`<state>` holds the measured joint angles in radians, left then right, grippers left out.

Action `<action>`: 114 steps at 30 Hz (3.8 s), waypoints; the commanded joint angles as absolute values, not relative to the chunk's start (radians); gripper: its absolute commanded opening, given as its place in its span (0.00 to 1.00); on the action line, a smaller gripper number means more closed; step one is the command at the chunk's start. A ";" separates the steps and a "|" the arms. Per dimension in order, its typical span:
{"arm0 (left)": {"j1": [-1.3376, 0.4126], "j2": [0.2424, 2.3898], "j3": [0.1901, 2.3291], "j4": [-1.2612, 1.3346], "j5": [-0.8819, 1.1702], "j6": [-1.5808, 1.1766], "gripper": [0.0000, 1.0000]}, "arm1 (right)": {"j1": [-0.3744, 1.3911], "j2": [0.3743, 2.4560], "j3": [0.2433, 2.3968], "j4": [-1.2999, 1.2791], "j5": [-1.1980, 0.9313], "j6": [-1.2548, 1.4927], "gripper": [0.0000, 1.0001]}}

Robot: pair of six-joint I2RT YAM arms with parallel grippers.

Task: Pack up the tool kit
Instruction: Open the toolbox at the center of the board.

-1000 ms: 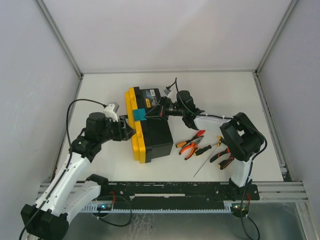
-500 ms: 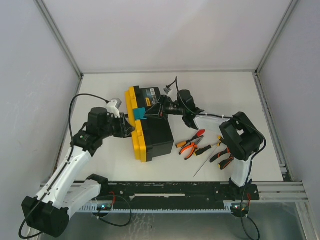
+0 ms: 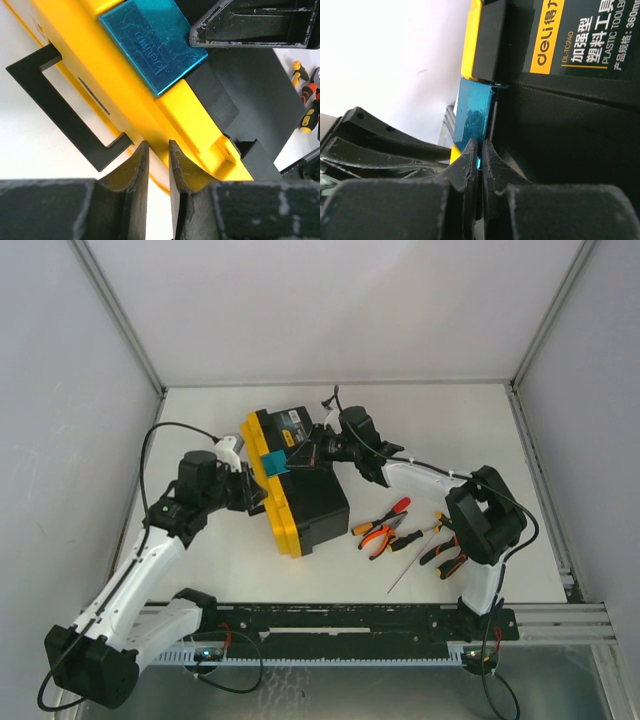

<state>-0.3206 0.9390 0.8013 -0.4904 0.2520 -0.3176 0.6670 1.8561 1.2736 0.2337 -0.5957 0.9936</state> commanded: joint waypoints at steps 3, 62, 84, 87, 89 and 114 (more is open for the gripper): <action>-0.348 0.986 0.822 -0.499 0.224 -0.265 0.21 | 0.763 1.720 1.379 0.192 -0.649 0.851 0.00; -0.350 0.999 0.787 -0.399 0.252 -0.288 0.18 | 0.945 1.754 1.646 0.079 -0.756 0.745 0.00; -0.349 0.873 0.770 -0.416 0.123 -0.315 0.25 | 0.834 1.773 1.624 0.109 -0.643 0.855 0.00; -0.348 0.861 0.774 -0.434 0.089 -0.324 0.26 | 0.786 1.783 1.578 0.159 -0.656 0.905 0.00; -0.348 0.853 0.775 -0.437 0.076 -0.329 0.28 | 0.760 1.795 1.551 0.204 -0.682 0.947 0.00; -0.177 0.830 0.672 -0.237 0.114 -0.555 0.68 | 0.742 1.700 1.122 0.469 -0.549 1.121 0.00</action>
